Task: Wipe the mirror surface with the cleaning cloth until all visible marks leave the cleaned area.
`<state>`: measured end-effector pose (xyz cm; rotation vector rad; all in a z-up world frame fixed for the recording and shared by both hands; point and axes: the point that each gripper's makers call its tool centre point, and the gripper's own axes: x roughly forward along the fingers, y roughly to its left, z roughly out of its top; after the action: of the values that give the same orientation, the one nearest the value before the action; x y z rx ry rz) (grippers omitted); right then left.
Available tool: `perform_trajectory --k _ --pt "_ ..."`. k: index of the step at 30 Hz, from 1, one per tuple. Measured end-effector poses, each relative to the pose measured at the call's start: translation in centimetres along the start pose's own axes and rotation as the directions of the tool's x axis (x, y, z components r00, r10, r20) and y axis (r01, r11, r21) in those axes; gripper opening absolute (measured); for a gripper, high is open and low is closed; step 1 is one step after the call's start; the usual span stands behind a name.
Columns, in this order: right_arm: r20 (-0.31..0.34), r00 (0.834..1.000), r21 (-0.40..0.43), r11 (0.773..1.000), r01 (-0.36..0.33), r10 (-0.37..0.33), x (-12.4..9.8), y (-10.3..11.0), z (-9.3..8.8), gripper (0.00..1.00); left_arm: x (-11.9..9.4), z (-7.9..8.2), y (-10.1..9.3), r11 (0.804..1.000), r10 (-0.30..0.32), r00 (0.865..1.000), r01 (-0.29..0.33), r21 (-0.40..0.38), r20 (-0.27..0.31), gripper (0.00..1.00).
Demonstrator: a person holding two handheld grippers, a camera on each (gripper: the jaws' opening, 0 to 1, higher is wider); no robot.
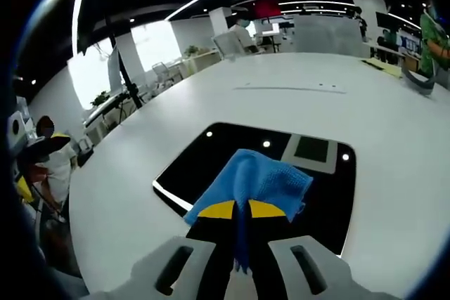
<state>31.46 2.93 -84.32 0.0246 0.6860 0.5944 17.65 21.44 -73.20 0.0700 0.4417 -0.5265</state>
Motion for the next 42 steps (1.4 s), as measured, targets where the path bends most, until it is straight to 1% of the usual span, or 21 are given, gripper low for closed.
perform_trajectory --k 11,23,32,42 --pt "-0.008 1.0 0.007 1.0 -0.002 0.002 0.3 0.0 0.3 0.01 -0.3 -0.1 0.3 1.0 0.011 1.0 -0.011 -0.005 0.0 0.89" --pt "-0.023 1.0 -0.006 1.0 -0.001 0.001 1.6 -0.2 1.3 0.01 -0.7 -0.5 0.8 1.0 0.026 1.0 -0.026 -0.015 -0.009 0.89" --pt "-0.023 1.0 -0.004 1.0 0.002 -0.002 2.5 -0.5 2.0 0.01 -0.7 -0.8 1.4 0.999 0.034 0.999 -0.035 -0.024 -0.014 0.89" --pt "-0.023 1.0 -0.019 1.0 0.005 -0.005 3.9 -0.5 3.1 0.01 -0.4 -1.0 1.5 0.999 0.027 0.999 -0.028 -0.026 -0.025 0.89"
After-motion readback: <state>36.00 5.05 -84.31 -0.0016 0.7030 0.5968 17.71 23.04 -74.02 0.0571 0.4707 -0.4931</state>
